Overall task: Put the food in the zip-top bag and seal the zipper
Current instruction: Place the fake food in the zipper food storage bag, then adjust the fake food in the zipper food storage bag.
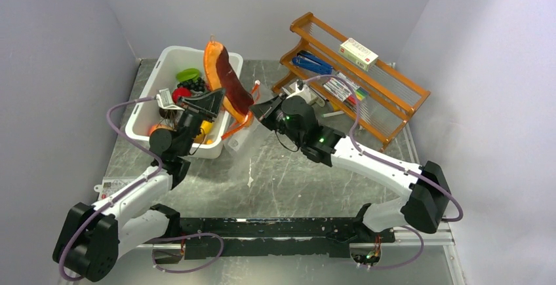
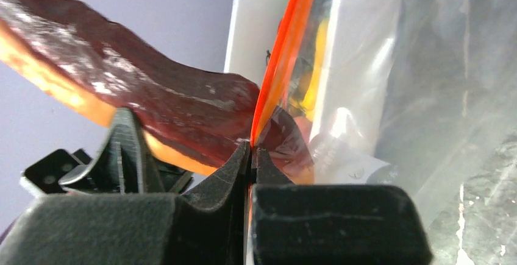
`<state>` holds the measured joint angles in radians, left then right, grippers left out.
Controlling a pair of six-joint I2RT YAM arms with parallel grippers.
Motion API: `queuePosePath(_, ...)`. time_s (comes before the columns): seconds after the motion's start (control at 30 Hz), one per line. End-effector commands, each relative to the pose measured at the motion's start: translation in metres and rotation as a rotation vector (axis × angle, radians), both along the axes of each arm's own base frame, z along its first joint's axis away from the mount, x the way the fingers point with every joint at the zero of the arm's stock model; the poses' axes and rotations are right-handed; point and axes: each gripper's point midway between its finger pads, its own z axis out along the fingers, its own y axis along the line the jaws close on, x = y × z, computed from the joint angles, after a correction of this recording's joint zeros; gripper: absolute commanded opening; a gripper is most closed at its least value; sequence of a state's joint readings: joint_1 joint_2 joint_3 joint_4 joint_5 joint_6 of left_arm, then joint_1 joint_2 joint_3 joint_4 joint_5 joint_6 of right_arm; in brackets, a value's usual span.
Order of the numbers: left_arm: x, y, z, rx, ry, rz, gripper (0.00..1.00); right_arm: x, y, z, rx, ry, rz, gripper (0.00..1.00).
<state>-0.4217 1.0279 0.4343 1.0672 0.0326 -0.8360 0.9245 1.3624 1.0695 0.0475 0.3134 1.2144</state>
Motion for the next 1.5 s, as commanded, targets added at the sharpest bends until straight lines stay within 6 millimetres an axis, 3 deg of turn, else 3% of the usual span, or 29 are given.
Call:
queuePosePath(0.0,-0.012,-0.004,0.008,0.012,-0.011,-0.038,0.07,0.000,-0.008,0.036,0.109,-0.066,-0.023,0.00)
queuePosePath(0.27,-0.014,-0.015,-0.012,0.128,0.002,-0.073,0.07,0.004,0.002,0.044,0.141,-0.099,0.017,0.00)
queuePosePath(0.47,-0.030,-0.019,-0.004,0.109,-0.069,-0.122,0.07,0.005,0.007,0.051,0.161,-0.094,0.041,0.00)
queuePosePath(0.6,-0.020,-0.017,-0.009,0.212,-0.067,-0.053,0.07,-0.003,0.014,0.058,0.177,-0.101,0.098,0.00)
queuePosePath(0.7,-0.014,-0.021,-0.014,0.307,-0.023,-0.049,0.07,-0.002,0.007,0.054,0.163,-0.120,0.078,0.00)
queuePosePath(0.8,-0.024,-0.018,-0.011,0.280,-0.084,-0.054,0.07,0.001,0.003,0.061,0.226,-0.129,0.071,0.00)
queuePosePath(0.9,-0.033,-0.021,-0.010,0.283,-0.126,-0.080,0.07,0.002,0.015,0.075,0.211,-0.145,0.114,0.00)
queuePosePath(0.93,-0.035,-0.025,-0.010,0.307,-0.124,-0.105,0.09,0.002,0.018,0.079,0.199,-0.156,0.131,0.00)
queuePosePath(0.97,-0.039,-0.031,-0.009,0.335,-0.127,-0.143,0.17,0.000,0.020,0.081,0.191,-0.168,0.147,0.00)
queuePosePath(1.03,-0.046,-0.039,-0.001,0.380,-0.113,-0.207,0.43,-0.003,0.015,0.083,0.189,-0.214,0.160,0.00)
queuePosePath(1.13,-0.057,-0.044,0.002,0.457,-0.059,-0.278,0.61,-0.014,-0.004,0.093,0.191,-0.329,0.200,0.00)
queuePosePath(1.17,-0.059,-0.042,-0.001,0.474,-0.015,-0.285,0.65,-0.016,-0.009,0.074,0.162,-0.316,0.210,0.00)
queuePosePath(1.23,-0.066,-0.038,-0.001,0.476,0.058,-0.298,0.74,-0.019,-0.020,0.062,0.135,-0.306,0.220,0.00)
queuePosePath(1.33,-0.079,-0.037,0.001,0.483,0.126,-0.343,0.79,-0.026,-0.032,0.047,0.120,-0.303,0.232,0.00)
queuePosePath(1.4,-0.084,-0.037,-0.001,0.480,0.185,-0.366,0.76,-0.031,-0.033,0.039,0.105,-0.312,0.257,0.00)
queuePosePath(1.47,-0.080,-0.028,-0.018,0.495,0.326,-0.327,0.71,-0.035,-0.034,0.030,0.067,-0.318,0.281,0.00)
